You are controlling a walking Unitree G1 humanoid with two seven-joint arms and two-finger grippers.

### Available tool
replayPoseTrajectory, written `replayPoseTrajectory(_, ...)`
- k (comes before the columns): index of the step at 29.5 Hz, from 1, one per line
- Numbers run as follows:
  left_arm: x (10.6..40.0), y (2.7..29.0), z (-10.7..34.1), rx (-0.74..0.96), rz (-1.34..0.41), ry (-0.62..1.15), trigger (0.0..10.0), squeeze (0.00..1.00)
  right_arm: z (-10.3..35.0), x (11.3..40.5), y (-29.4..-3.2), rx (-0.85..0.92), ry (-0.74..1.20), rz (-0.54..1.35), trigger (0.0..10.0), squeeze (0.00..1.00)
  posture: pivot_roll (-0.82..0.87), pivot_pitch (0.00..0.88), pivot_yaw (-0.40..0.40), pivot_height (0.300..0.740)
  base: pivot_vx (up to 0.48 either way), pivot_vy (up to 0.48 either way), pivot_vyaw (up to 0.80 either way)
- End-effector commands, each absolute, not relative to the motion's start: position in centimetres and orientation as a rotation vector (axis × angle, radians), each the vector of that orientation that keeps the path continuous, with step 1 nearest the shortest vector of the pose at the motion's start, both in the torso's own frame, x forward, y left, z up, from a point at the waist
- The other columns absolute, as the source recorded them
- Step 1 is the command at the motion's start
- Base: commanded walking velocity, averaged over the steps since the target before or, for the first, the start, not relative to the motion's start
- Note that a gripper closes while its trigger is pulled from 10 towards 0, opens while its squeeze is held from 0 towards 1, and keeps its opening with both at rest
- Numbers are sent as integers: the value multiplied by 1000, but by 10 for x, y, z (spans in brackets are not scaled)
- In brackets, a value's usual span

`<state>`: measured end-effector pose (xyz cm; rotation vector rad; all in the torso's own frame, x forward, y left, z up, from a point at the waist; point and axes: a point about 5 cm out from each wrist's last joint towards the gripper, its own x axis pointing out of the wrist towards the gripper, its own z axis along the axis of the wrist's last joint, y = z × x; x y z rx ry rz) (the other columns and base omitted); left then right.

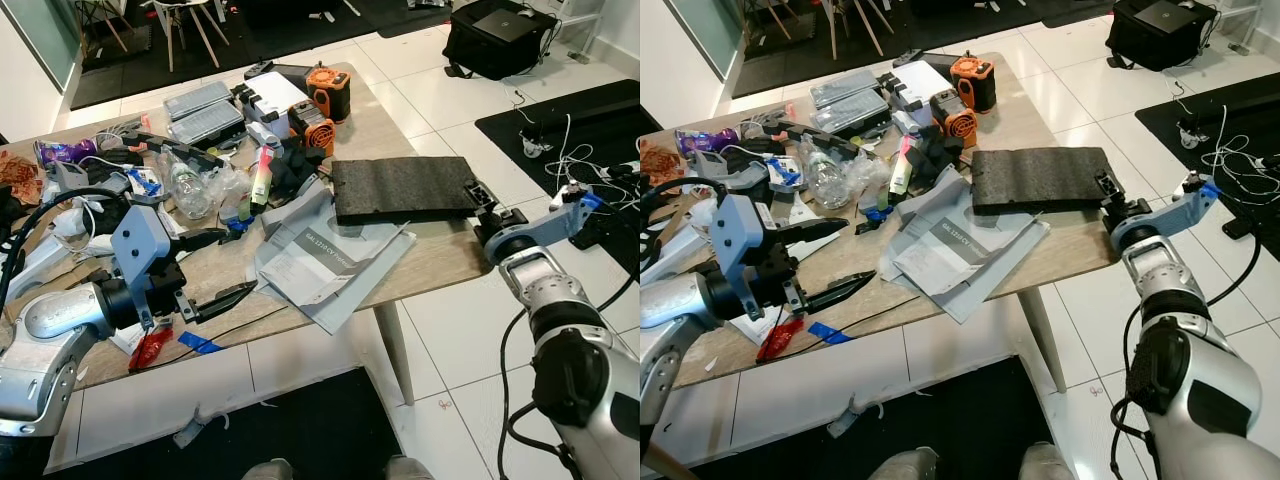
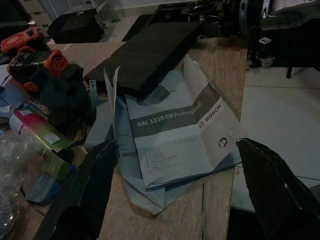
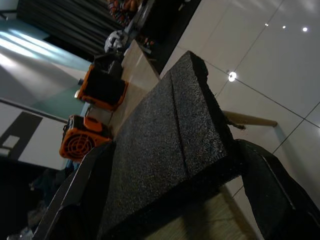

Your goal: Picking trash to rubbish bin

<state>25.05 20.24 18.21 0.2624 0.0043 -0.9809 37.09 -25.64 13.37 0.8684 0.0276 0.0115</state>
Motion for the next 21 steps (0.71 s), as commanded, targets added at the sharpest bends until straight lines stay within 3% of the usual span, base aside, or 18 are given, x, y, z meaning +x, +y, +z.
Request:
replayPoseTrajectory(1,248,208,184,296,-981,31,10000,0,136,374,-249,854,32,30,10000,0,78,87,127,740,0,0,0)
replayPoseTrajectory(21,248,206,183,296,-980,32,10000,0,157,385,-239,746,3,93,10000,0,81,86,125,740,0,0,0)
